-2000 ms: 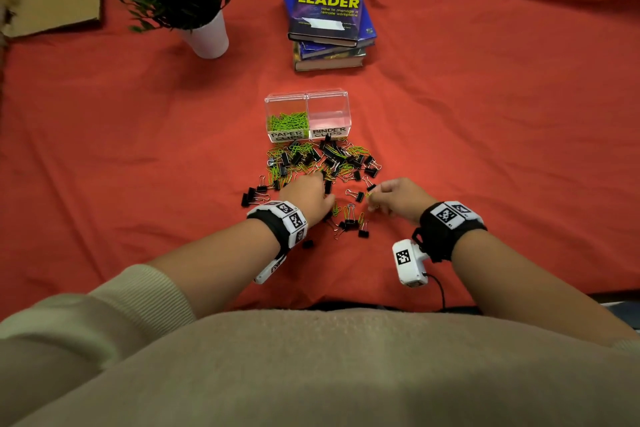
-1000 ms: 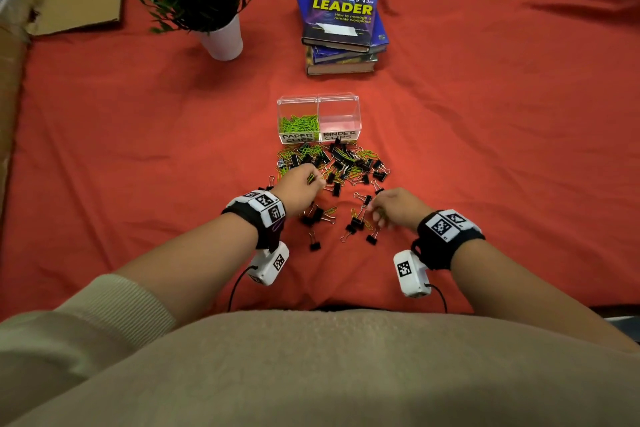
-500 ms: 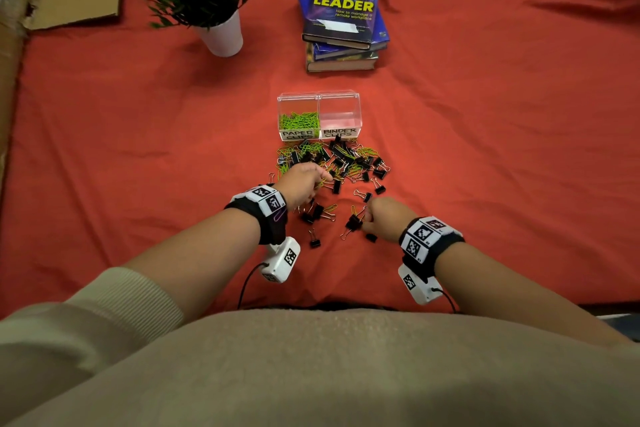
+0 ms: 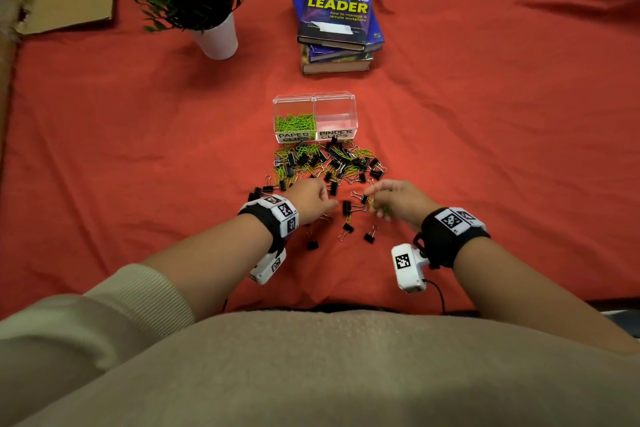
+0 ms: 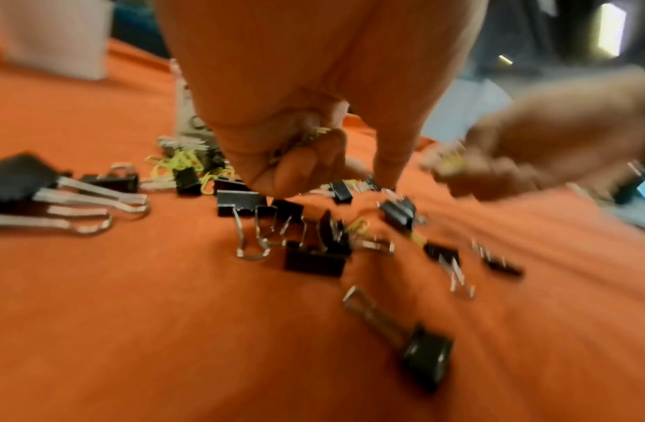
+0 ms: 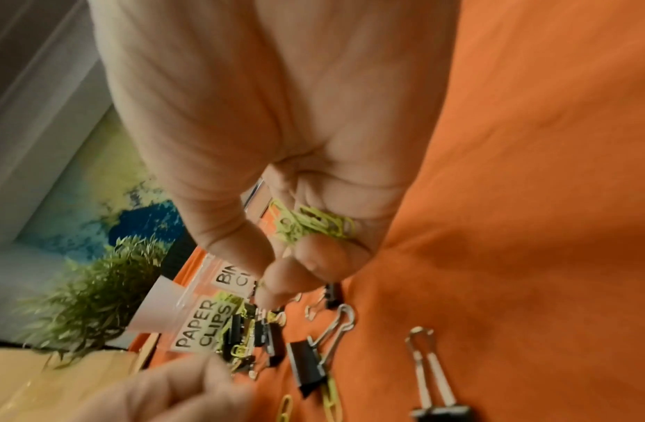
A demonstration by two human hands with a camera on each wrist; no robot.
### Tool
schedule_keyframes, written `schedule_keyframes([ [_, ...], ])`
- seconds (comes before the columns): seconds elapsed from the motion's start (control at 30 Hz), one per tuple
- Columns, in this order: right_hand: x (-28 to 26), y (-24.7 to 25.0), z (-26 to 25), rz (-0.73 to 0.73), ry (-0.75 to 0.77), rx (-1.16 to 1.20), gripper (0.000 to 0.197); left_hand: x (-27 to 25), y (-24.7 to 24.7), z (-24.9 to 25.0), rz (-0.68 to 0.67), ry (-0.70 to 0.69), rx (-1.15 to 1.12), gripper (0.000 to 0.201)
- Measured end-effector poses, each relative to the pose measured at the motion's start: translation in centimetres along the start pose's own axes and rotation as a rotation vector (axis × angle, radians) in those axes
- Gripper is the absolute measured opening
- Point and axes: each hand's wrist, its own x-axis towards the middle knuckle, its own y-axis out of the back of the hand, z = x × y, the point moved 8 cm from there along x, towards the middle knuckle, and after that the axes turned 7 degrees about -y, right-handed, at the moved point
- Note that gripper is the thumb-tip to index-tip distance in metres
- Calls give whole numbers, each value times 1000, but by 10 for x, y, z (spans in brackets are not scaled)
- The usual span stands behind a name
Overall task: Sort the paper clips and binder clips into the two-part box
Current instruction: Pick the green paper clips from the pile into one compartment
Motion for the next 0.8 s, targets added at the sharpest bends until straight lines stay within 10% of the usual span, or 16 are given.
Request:
schedule_keyframes([
  [0.13, 0, -18, -9, -41, -13, 57, 25, -3, -9, 3, -33, -48, 307, 22],
  [0.37, 11, -47, -14, 85, 149, -651, 17, -2, -15, 4, -38, -40, 438, 27],
  [0.8, 10, -21, -18, 371, 102, -894, 16, 1, 6, -2, 45, -21, -4, 11],
])
